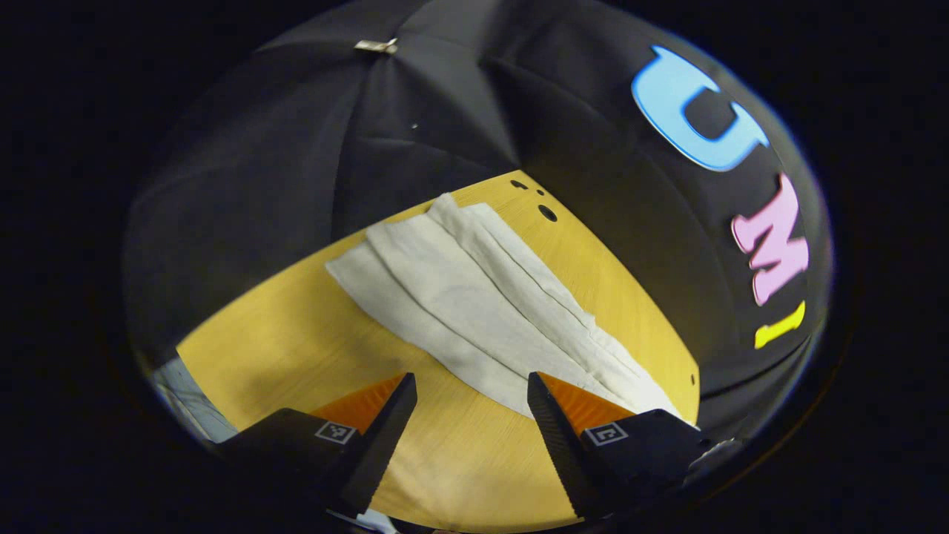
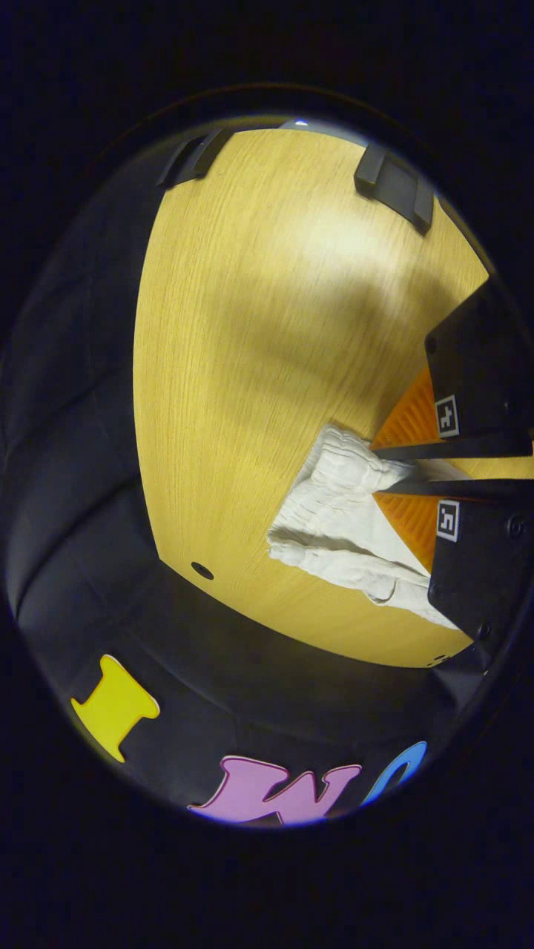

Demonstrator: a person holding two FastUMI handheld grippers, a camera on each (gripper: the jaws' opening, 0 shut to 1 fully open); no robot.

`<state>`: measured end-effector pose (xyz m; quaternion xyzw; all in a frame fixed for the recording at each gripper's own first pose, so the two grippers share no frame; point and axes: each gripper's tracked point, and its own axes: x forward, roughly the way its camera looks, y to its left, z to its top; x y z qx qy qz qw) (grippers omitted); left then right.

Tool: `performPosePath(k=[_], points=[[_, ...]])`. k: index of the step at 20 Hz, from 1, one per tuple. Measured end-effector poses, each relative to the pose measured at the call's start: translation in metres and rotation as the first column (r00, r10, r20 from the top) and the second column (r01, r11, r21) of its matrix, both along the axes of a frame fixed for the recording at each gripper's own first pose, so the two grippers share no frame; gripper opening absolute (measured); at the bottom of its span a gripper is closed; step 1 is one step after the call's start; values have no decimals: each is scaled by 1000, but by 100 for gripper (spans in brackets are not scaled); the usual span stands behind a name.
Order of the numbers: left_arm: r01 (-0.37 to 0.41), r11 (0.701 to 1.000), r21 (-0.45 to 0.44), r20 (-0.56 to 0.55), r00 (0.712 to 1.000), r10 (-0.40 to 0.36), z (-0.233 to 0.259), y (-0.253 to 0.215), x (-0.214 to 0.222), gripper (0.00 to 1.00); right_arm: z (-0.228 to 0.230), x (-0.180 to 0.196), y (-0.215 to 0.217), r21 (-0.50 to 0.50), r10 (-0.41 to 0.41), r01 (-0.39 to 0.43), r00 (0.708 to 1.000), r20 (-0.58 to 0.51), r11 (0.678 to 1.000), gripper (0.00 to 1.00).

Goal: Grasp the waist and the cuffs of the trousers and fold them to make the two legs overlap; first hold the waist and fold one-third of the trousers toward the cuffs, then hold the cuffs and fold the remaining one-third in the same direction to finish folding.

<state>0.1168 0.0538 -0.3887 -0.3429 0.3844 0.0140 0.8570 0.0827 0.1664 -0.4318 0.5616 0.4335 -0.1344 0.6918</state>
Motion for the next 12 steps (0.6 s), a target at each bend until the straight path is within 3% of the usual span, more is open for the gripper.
performPosePath(k=[4,11,12], points=[[-64,997,-53,-16,998,64,-11,8,13,96,0,0,-1,-19,25,-25,1000,18,1000,16],[-93,992,-87,-17,996,91,-15,8,50,96,2,0,0,-63,91,-88,994,54,994,16],[-100,991,-91,-16,995,99,-16,7,57,92,2,-1,0,-72,105,-101,993,58,992,16]])
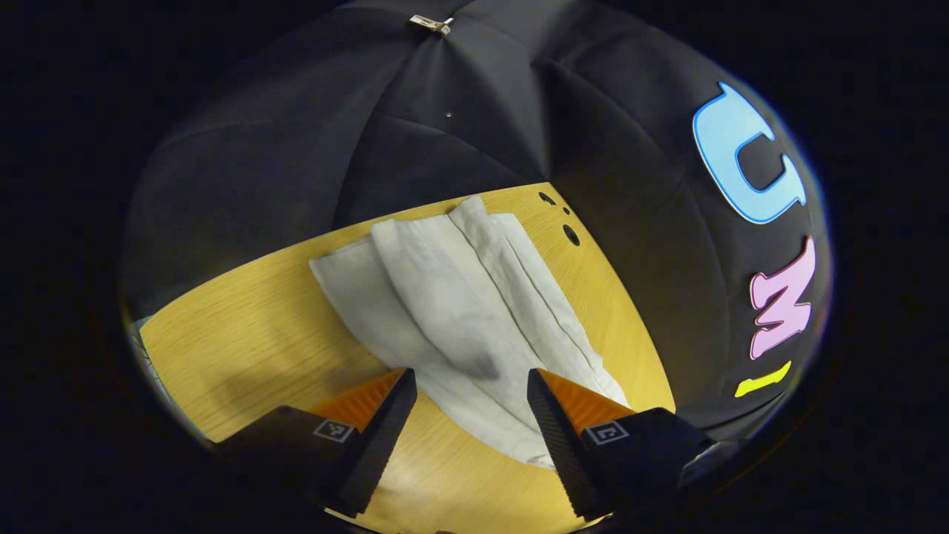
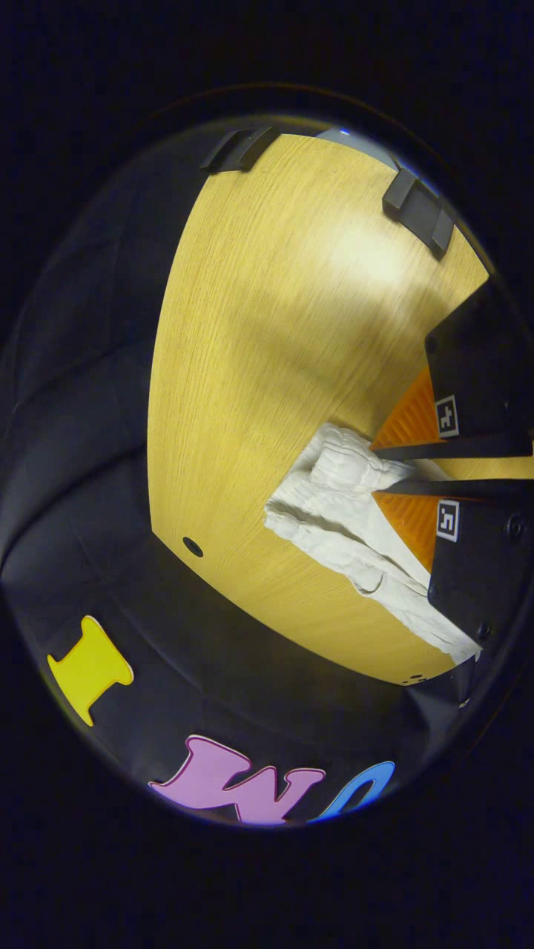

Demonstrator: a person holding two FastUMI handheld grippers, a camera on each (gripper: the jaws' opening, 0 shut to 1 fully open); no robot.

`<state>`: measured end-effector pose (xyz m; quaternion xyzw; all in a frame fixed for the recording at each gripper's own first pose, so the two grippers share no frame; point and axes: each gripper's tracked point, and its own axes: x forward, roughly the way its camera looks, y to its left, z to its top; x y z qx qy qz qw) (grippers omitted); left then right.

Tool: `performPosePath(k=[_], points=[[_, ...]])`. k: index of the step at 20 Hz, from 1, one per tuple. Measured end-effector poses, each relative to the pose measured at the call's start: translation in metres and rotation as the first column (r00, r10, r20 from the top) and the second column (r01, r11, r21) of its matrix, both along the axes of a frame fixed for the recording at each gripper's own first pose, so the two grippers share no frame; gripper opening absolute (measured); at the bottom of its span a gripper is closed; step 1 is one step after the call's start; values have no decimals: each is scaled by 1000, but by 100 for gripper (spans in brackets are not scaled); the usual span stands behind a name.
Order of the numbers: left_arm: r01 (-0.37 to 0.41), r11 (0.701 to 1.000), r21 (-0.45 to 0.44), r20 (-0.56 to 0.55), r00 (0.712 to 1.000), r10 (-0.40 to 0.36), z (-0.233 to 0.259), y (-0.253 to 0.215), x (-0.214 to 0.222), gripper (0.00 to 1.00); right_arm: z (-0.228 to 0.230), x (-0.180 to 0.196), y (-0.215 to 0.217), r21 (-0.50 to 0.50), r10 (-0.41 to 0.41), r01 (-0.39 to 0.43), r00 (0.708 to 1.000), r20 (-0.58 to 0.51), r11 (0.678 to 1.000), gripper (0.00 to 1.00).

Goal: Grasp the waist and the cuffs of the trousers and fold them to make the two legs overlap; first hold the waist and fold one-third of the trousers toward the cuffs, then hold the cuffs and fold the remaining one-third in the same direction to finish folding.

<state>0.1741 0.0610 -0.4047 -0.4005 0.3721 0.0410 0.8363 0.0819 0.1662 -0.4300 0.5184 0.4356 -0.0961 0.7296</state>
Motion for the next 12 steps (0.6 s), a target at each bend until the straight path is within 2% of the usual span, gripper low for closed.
performPosePath(k=[1,5,7,9,10,12], points=[[-5,1000,-7,2,1000,6,0,-1,6,96,0,0,0,-9,10,-10,1000,5,1000,16],[-25,999,-24,4,1000,25,1,-7,38,93,2,0,1,-20,40,-39,999,24,999,16],[-19,1000,-7,-3,1000,19,-3,-12,51,94,4,0,1,-28,57,-56,998,33,998,16],[-11,999,38,-8,1000,12,-8,-15,63,86,4,0,2,-37,78,-77,996,41,996,16],[-12,998,64,-20,1000,13,-12,-15,67,75,4,0,2,-39,86,-84,995,44,996,16],[-16,993,115,-62,998,24,-21,-8,65,43,6,0,2,-35,85,-83,995,54,996,16]])
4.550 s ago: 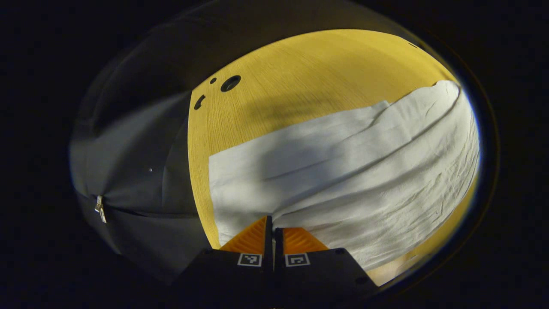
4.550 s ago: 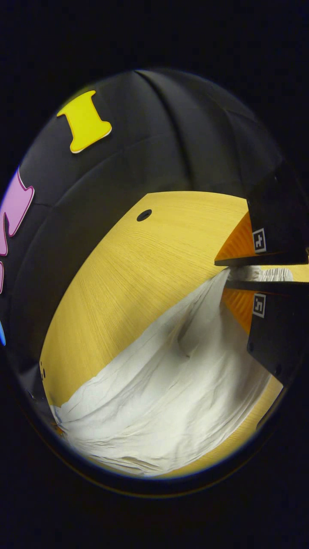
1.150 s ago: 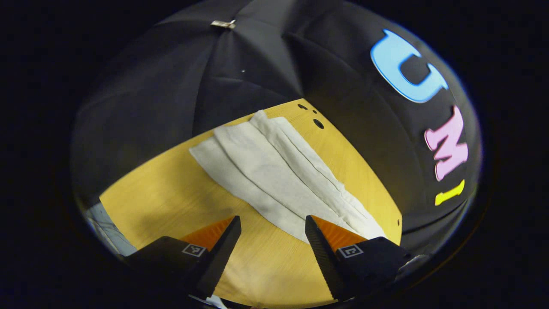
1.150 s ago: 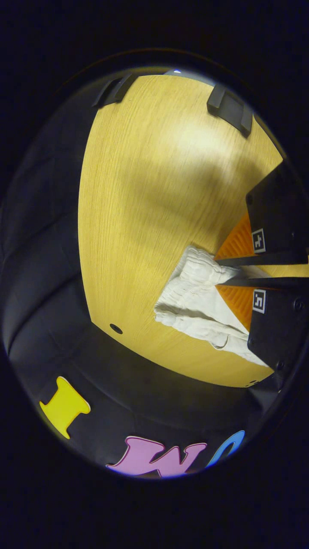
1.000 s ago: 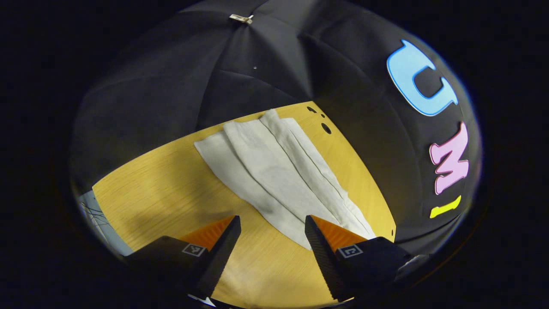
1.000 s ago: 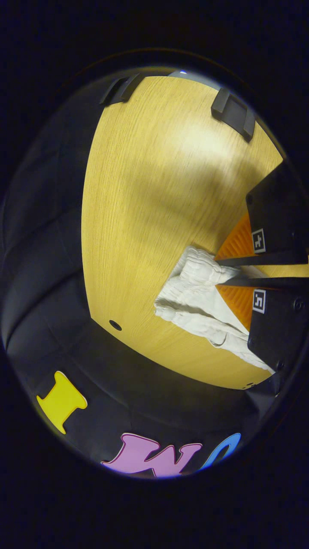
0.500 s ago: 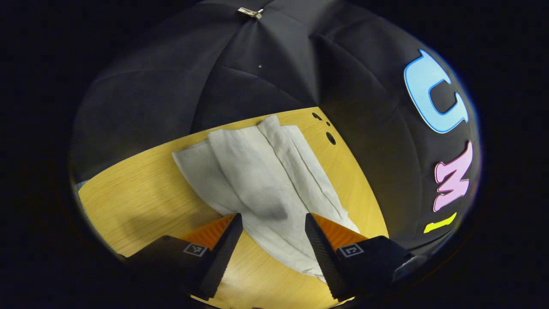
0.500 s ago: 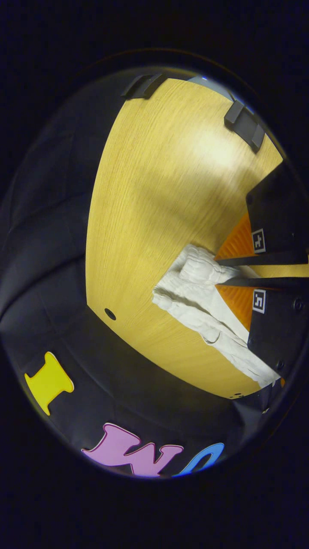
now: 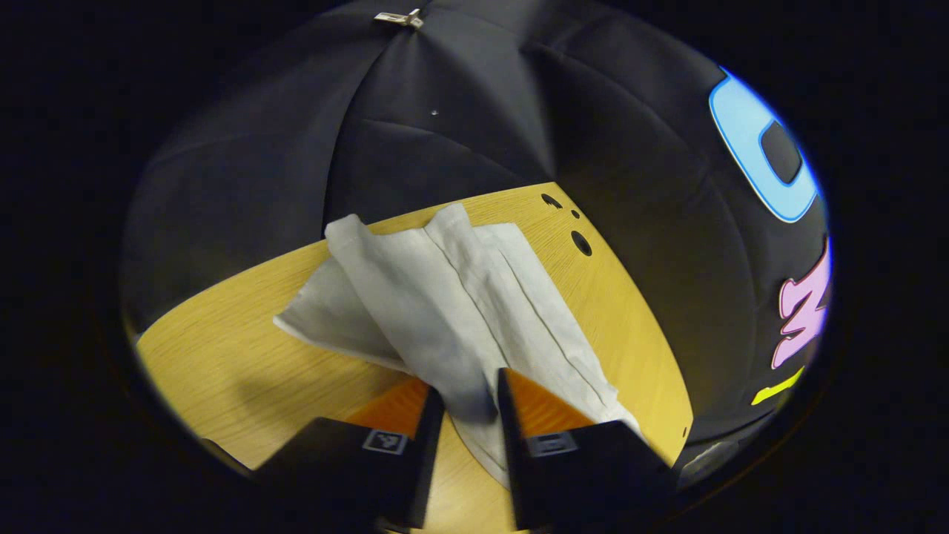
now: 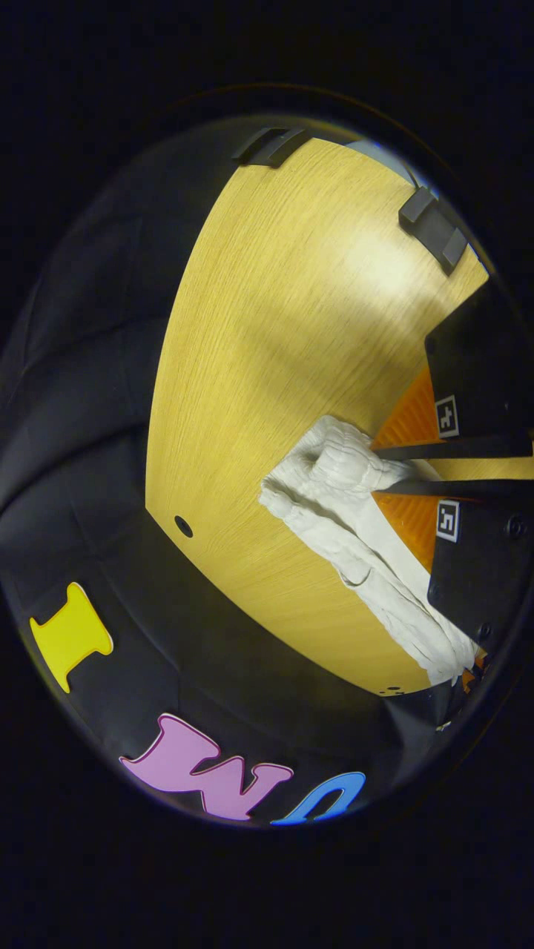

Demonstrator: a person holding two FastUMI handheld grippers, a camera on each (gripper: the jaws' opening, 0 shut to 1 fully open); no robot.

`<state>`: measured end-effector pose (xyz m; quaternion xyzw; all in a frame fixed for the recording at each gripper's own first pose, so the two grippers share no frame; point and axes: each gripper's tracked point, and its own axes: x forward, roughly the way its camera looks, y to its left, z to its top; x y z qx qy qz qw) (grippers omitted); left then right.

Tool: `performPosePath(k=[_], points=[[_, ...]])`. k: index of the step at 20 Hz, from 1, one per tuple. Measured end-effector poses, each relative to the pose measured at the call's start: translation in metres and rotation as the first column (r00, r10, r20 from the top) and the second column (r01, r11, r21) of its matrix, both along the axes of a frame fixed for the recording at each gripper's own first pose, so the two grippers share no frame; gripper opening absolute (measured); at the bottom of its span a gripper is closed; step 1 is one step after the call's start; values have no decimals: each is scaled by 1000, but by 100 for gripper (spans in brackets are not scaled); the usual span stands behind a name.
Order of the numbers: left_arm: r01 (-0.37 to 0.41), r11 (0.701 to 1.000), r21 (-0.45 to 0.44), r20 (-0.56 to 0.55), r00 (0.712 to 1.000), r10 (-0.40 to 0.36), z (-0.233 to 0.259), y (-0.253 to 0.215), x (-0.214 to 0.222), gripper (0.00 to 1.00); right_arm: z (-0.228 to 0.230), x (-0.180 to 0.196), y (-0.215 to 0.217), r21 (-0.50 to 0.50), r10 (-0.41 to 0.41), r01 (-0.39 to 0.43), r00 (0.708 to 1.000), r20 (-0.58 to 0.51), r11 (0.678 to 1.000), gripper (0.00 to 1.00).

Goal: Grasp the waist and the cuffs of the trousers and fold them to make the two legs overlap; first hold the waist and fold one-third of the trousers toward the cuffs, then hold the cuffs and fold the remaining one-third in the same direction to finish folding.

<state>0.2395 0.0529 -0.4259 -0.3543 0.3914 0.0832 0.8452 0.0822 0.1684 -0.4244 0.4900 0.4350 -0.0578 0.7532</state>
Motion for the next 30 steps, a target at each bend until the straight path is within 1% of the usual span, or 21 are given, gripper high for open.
performPosePath(k=[2,4,7,10,13,15,17,19,20,23,25,27,28,30], points=[[-4,1000,-8,3,1000,4,2,-3,1,12,2,0,-2,7,-4,3,1000,17,1000,16],[-6,1000,-8,-9,1000,6,0,-6,-6,7,6,1,-7,-2,-12,12,999,41,1000,16],[5,1000,-11,-5,1000,-5,3,-14,-24,7,22,1,-19,-42,-7,11,996,93,999,16],[-3,998,-62,6,1000,4,5,-27,-46,7,44,4,-35,-90,13,2,986,166,996,16],[-20,994,-110,13,1000,22,6,-35,-73,6,71,8,-49,-133,47,-13,967,251,991,16],[-28,992,-123,18,999,30,4,-39,-84,6,95,9,-50,-170,92,-39,945,313,985,16],[-30,992,-124,21,999,33,5,-41,-105,6,122,7,-41,-206,150,-76,915,374,976,16],[-37,991,-128,19,999,39,5,-40,-116,6,154,10,-20,-235,212,-118,877,431,965,16],[-43,990,-134,19,999,46,6,-39,-120,6,171,19,-1,-250,245,-141,854,459,958,16],[-49,988,-145,17,999,52,6,-39,-132,6,215,28,43,-294,337,-203,773,538,934,16],[-51,988,-147,14,998,54,5,-39,-138,6,240,20,74,-316,397,-253,713,578,914,16],[-57,987,-151,12,998,59,5,-39,-142,6,258,8,107,-332,450,-306,658,604,892,16],[-60,987,-152,12,998,63,5,-38,-145,6,263,3,124,-338,473,-331,636,610,881,16],[-68,985,-156,10,997,70,5,-37,-147,6,266,-4,164,-358,528,-388,588,614,849,16]])
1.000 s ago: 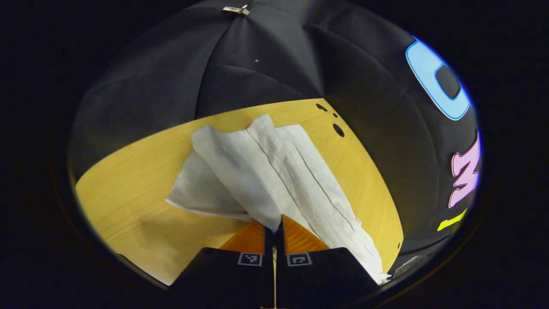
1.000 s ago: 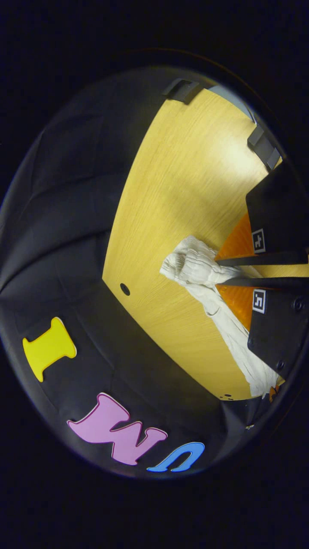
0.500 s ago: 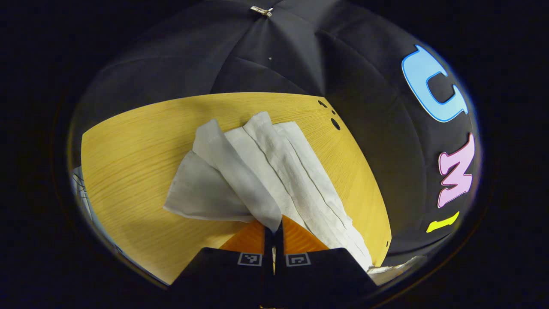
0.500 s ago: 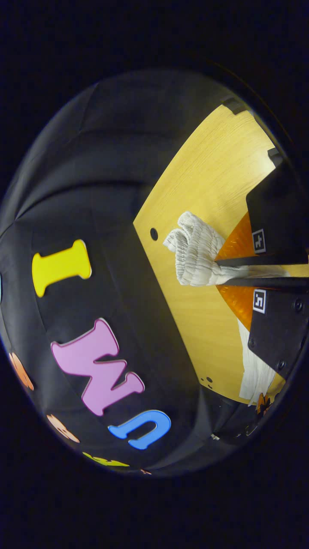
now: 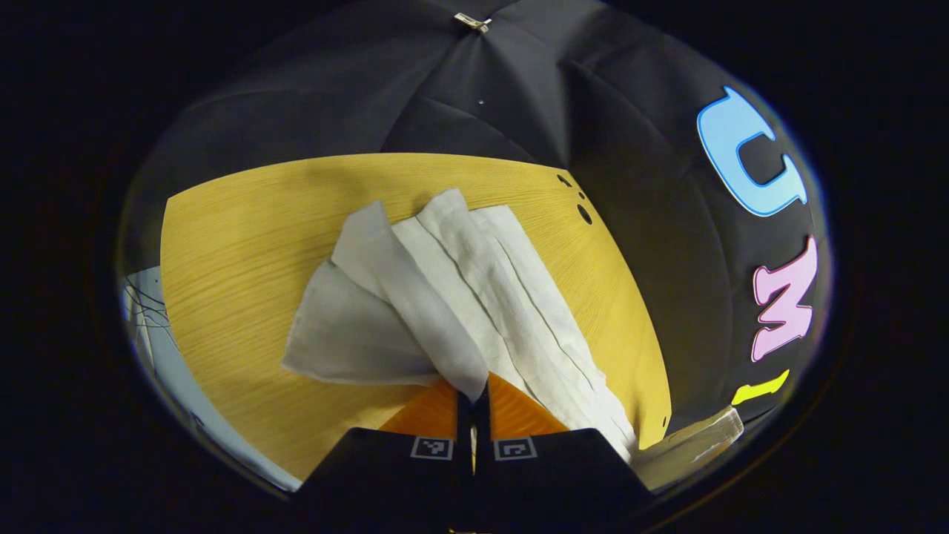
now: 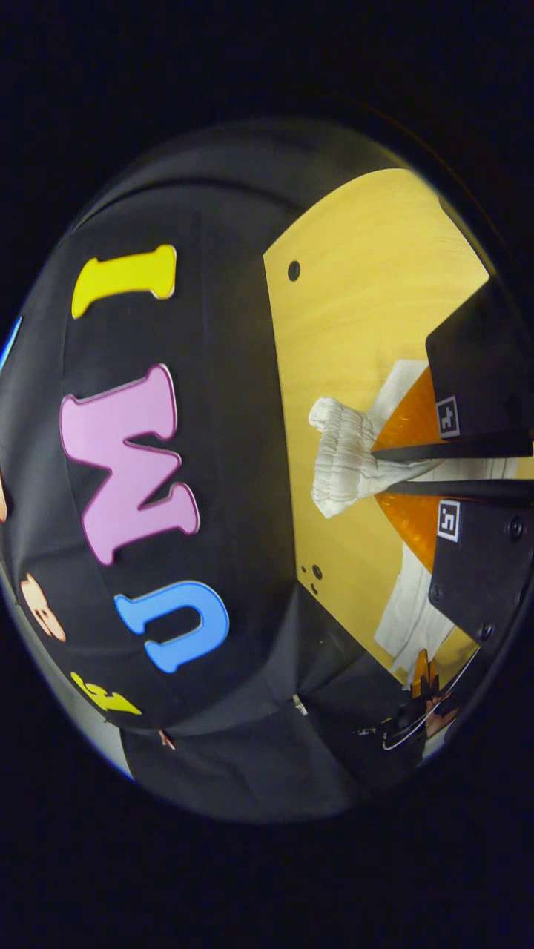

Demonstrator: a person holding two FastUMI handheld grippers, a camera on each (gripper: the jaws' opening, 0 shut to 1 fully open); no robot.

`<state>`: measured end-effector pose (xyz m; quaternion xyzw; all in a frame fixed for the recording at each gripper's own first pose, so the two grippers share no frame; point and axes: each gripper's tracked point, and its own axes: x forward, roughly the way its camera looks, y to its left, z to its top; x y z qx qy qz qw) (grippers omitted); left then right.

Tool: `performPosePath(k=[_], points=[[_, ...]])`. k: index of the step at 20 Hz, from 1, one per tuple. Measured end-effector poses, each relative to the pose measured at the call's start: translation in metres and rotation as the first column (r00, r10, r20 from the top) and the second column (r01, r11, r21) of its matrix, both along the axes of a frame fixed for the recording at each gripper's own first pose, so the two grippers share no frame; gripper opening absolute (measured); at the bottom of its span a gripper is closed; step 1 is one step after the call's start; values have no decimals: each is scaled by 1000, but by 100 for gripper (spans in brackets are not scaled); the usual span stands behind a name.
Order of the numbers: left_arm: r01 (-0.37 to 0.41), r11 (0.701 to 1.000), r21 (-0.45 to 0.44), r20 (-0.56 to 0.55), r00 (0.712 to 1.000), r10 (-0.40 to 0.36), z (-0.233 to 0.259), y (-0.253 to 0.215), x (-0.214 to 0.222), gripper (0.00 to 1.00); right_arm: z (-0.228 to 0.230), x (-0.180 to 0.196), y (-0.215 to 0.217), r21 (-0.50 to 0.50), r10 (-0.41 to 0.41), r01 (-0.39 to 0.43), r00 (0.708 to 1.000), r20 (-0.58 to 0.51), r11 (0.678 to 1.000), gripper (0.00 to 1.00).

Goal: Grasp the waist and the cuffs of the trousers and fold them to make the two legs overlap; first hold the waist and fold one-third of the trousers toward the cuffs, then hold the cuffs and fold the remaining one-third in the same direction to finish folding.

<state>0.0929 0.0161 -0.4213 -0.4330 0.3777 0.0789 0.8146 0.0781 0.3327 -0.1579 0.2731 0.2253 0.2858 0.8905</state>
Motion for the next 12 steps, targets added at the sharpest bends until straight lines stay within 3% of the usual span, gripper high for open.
performPosePath(k=[8,11,12], points=[[-14,1000,-7,-9,1000,14,-2,1,-1,6,-30,-40,106,-147,225,-222,974,1,964,16],[-18,1000,-12,-8,1000,17,-3,1,-1,6,-46,-71,144,-145,328,-335,942,-68,931,16],[-18,1000,-14,-7,1000,18,-3,2,0,6,-46,-83,153,-125,363,-373,927,-94,919,20]])
